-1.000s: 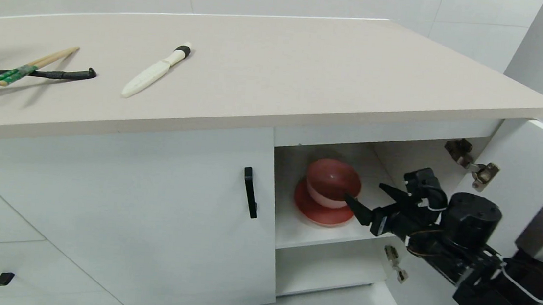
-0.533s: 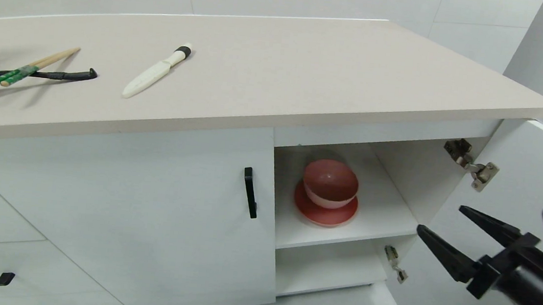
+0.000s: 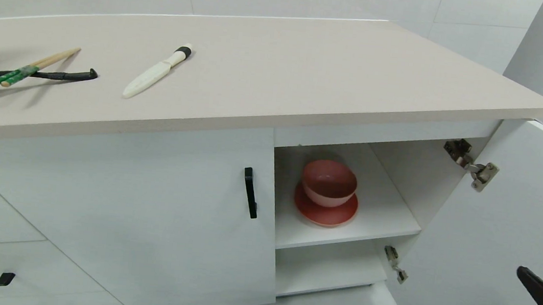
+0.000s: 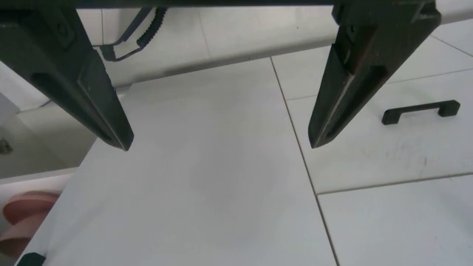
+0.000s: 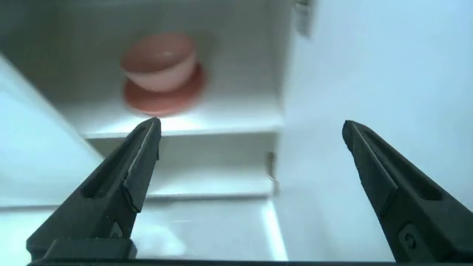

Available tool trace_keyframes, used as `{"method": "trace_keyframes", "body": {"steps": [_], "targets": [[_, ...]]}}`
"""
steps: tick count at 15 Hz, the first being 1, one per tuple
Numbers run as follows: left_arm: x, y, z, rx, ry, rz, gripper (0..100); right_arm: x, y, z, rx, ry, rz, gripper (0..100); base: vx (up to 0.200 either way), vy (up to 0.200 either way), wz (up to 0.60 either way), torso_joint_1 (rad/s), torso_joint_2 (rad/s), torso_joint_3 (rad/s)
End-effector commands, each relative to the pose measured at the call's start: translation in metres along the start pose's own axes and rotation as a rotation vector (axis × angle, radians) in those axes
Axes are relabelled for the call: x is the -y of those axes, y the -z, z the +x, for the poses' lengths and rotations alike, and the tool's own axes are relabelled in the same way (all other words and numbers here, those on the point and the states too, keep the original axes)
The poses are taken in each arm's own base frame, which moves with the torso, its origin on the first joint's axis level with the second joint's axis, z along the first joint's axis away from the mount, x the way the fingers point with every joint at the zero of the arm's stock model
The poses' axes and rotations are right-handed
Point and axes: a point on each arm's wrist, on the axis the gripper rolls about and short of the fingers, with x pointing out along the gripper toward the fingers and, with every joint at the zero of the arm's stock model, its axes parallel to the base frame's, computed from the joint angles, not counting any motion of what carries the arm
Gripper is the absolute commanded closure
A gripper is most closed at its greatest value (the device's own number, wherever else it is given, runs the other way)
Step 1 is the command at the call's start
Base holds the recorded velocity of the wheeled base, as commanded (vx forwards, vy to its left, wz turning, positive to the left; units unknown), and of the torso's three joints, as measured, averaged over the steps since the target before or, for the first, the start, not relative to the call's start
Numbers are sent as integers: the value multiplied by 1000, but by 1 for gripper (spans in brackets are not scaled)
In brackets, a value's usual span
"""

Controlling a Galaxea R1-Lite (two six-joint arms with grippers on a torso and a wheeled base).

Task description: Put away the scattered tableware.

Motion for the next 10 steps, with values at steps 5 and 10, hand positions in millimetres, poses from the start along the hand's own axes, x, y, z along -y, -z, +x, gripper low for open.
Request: {"method": "trace_keyframes", "body": {"steps": [5, 10], "targets": [[0, 0, 0, -1, -2, 1, 0, -1, 52, -110, 9, 141, 10, 0, 0, 0, 0, 0, 0, 0], [0, 0, 0, -1, -12, 1, 0, -1, 61, -107, -3, 130, -2, 0, 0, 0, 0, 0, 0, 0]]}}
